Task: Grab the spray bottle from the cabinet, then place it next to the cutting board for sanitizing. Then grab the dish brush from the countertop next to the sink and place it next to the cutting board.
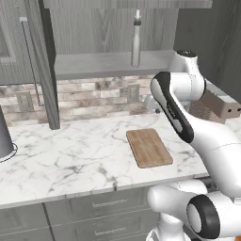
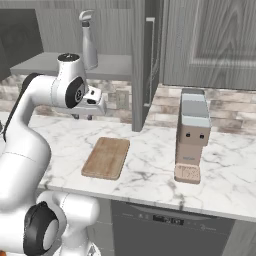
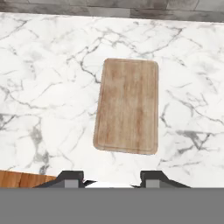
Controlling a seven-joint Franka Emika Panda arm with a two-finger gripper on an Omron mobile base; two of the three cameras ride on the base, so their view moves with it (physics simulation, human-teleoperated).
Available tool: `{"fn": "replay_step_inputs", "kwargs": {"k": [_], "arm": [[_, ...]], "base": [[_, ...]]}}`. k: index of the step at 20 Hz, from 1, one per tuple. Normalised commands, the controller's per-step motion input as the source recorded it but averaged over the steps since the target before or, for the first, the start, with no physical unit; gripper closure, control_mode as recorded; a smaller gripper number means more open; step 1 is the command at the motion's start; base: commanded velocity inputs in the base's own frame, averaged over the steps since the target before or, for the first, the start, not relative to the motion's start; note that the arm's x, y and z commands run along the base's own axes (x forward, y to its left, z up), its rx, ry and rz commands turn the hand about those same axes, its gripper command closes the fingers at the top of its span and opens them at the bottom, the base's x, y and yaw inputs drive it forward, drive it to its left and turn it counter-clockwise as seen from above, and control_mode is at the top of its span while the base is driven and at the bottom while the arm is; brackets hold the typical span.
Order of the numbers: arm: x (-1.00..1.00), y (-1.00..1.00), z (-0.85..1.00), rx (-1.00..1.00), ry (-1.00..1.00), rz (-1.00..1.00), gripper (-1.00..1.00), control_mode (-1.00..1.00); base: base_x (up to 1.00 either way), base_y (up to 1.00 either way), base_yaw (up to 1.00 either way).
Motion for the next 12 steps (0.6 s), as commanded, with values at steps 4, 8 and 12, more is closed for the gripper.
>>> {"fn": "replay_step_inputs", "kwargs": {"k": [4, 8, 12], "arm": [[-0.24, 0.00, 0.00, 0.00, -0.03, 0.00, -1.00, -1.00], [-0.57, 0.00, 0.00, 0.00, -0.13, 0.00, -1.00, -1.00], [-0.41, 0.00, 0.06, 0.09, -0.27, 0.03, -1.00, -1.00]], "base": [[0.00, 0.00, 0.00], [0.00, 0.00, 0.00], [0.00, 0.00, 0.00]]}}
